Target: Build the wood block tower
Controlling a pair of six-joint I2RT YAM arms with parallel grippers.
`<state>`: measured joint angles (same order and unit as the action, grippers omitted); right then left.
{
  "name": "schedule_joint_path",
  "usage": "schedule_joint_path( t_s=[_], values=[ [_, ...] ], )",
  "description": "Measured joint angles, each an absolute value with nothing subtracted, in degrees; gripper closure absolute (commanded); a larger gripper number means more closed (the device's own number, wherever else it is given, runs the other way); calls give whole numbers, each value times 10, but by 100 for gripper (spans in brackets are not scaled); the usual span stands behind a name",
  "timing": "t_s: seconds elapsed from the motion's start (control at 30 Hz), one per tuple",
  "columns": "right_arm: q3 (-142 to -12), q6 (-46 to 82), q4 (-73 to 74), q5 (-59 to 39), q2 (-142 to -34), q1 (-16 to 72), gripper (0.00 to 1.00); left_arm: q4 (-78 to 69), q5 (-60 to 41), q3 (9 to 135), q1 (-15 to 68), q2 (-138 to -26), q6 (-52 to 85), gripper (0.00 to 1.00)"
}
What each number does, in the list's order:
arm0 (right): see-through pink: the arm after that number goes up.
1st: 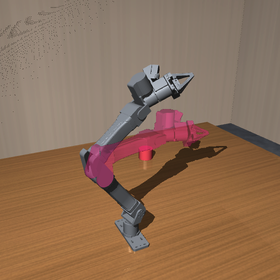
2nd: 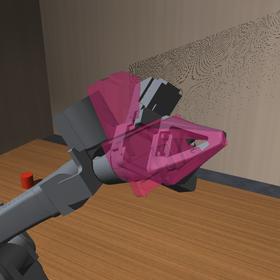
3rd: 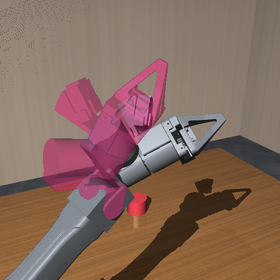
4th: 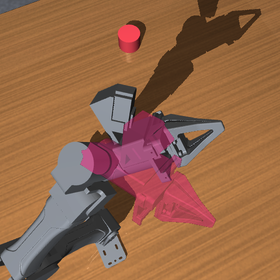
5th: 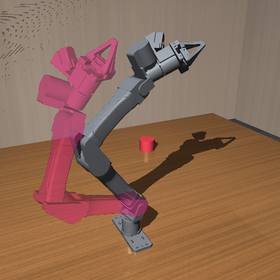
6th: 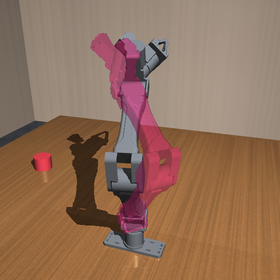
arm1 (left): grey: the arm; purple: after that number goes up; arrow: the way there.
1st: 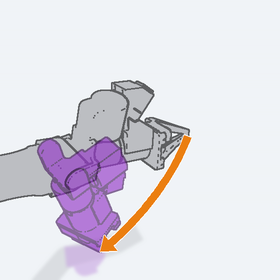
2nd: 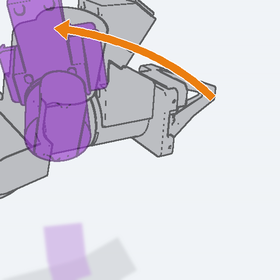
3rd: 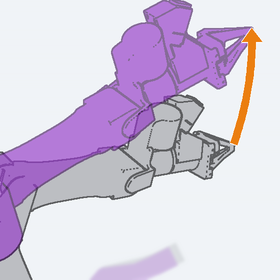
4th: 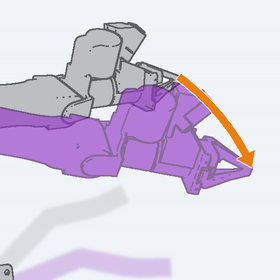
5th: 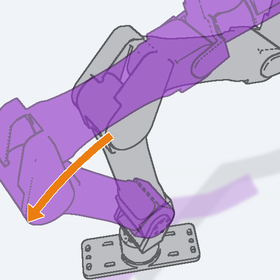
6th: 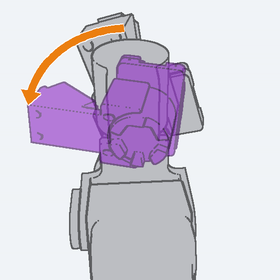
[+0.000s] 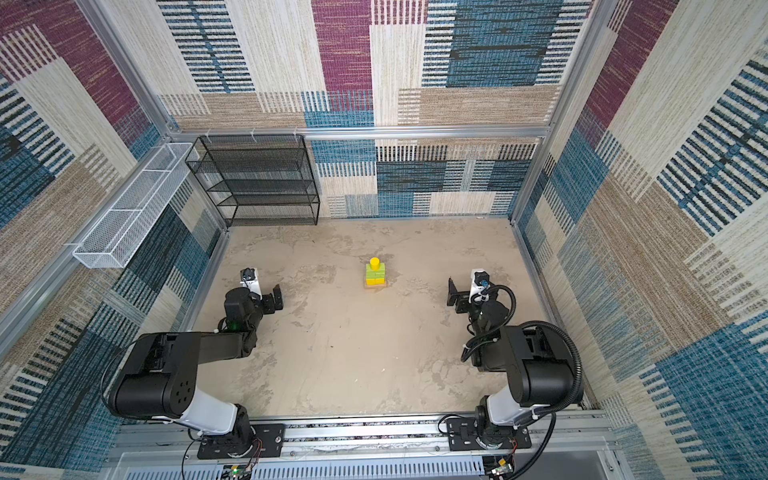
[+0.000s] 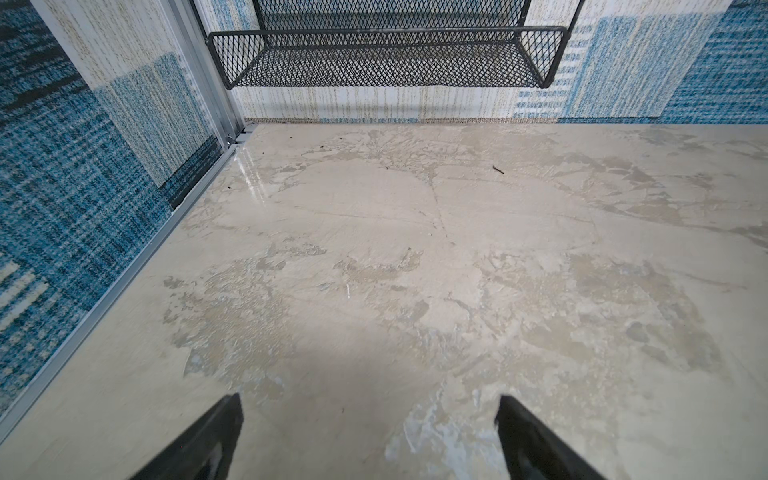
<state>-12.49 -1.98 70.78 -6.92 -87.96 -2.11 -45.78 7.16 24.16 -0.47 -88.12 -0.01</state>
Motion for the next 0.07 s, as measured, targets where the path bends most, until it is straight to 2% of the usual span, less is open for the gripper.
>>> schedule_joint_path(
  t_s=[0.07],
  values=[
    [-125,-20,708,-69,-880,-21,1,-458,72,242,-5,-881,0,0]
  ],
)
